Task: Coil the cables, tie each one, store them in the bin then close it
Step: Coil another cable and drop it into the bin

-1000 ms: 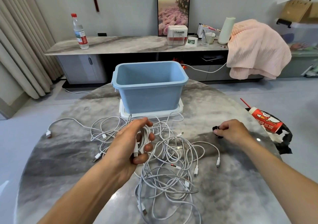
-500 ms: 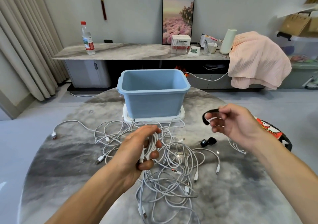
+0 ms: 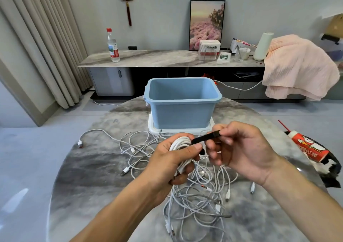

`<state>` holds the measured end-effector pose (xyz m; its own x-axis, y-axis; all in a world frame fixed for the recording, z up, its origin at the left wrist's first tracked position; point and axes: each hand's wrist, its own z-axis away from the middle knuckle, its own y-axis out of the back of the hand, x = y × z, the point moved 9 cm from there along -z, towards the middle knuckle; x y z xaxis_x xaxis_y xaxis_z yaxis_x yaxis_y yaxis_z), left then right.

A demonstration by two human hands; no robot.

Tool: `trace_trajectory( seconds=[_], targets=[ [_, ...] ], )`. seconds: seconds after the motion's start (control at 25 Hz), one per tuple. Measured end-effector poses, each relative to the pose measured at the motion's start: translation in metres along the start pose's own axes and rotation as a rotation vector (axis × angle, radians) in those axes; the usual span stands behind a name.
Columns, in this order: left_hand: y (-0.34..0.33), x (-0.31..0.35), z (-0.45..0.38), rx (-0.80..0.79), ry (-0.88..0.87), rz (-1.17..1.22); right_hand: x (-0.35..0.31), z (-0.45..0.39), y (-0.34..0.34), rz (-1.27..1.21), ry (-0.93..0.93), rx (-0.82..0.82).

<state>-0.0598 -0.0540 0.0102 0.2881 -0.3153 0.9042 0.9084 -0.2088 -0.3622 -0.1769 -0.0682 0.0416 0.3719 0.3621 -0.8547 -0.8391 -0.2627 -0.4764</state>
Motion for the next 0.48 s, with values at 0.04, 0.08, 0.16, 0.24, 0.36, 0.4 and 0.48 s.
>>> trace_trajectory(
  seconds=[0.04,0.08,0.16,0.24,0.36,0.4,0.48],
  targets=[
    [0.002,0.001,0.0,0.041,-0.012,-0.016,-0.003,0.001,0.005,0.014,0.034,0.084],
    [0.005,0.002,0.0,0.089,-0.032,-0.035,-0.004,0.002,0.008,0.004,0.07,0.155],
    [0.013,0.006,-0.001,0.176,-0.08,-0.066,0.003,0.001,0.001,-0.043,0.103,0.203],
    [0.018,0.012,0.0,0.232,-0.126,-0.085,0.015,-0.001,-0.009,-0.012,0.104,0.196],
    [0.024,0.021,0.001,0.287,-0.243,-0.205,0.019,0.003,-0.01,0.176,0.148,0.307],
    [0.023,0.027,0.003,0.291,-0.315,-0.276,0.017,0.005,-0.009,0.244,0.179,0.344],
    [0.018,0.035,0.004,0.288,-0.433,-0.419,0.013,0.009,-0.007,0.324,0.252,0.398]
  ],
)
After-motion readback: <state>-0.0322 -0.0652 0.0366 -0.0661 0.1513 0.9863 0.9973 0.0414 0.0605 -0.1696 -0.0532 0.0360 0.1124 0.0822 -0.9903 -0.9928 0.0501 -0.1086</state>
